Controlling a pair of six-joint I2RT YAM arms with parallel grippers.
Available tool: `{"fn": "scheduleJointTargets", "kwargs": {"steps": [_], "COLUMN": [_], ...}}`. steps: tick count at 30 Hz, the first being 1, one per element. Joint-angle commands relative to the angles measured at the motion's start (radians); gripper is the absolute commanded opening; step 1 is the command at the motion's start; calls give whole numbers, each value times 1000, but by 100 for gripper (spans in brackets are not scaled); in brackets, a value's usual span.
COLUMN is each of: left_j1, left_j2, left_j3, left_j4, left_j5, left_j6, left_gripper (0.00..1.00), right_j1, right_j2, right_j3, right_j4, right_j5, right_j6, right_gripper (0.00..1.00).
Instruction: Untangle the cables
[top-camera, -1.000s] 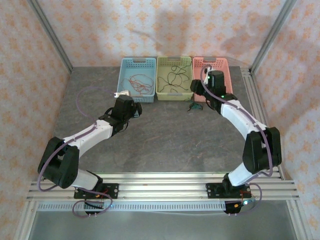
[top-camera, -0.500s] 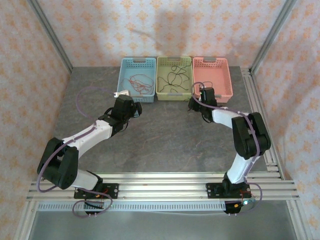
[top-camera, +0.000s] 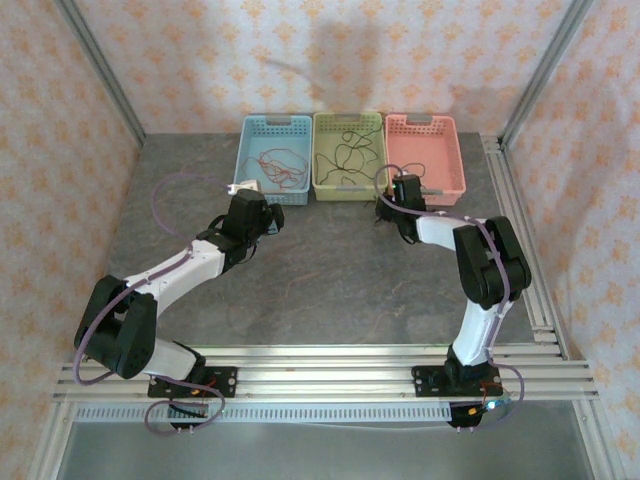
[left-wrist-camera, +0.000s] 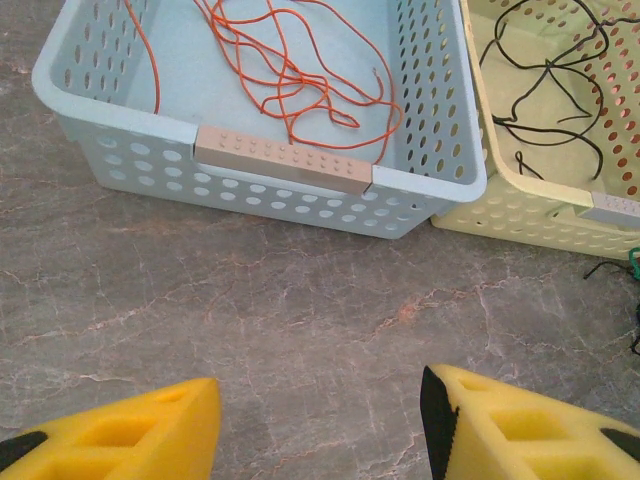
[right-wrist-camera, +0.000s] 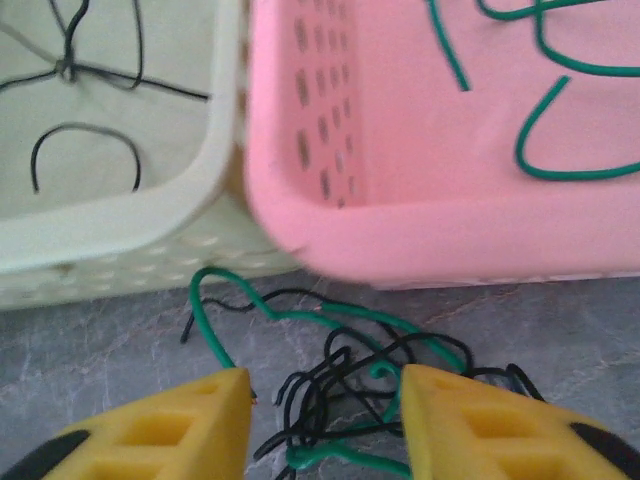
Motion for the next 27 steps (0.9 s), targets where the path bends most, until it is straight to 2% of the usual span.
{"fn": "scheduleJointTargets", "kwargs": {"steps": [1,9,14,19,23,25,27], "left_j1": [-4,-4,-4,-4,-4,-3,-4], "left_j2": [-26,-28,-29,-30,-29,-29,-29], "left_j3": [-3,-5,-5,-6,-6,-5,-6], "left_j4": [15,17,18,18,17,19,18], "left_j5": [-20,-20,-20,-19,-17,-18,-18], "left_j6": [9,8,8,6,7,7,7], "left_gripper": [56,56,56,56,56,56,56], "right_j1": [12,62,116,155,143,125,96], "right_j2": [8,-34,-65,-201,-330,-342,-327], "right_j3": [5,-38,-27,-62,-150,-160,-166], "right_j4": [-71,-108,-182,-195,-102,-99,-81], "right_j5": [-60,-158,-284,-379,-213,-100,-41], "right_j6": [7,15,-30,-74,-65,-56,-32], "right_gripper": [31,27,24,25,35,43,48]}}
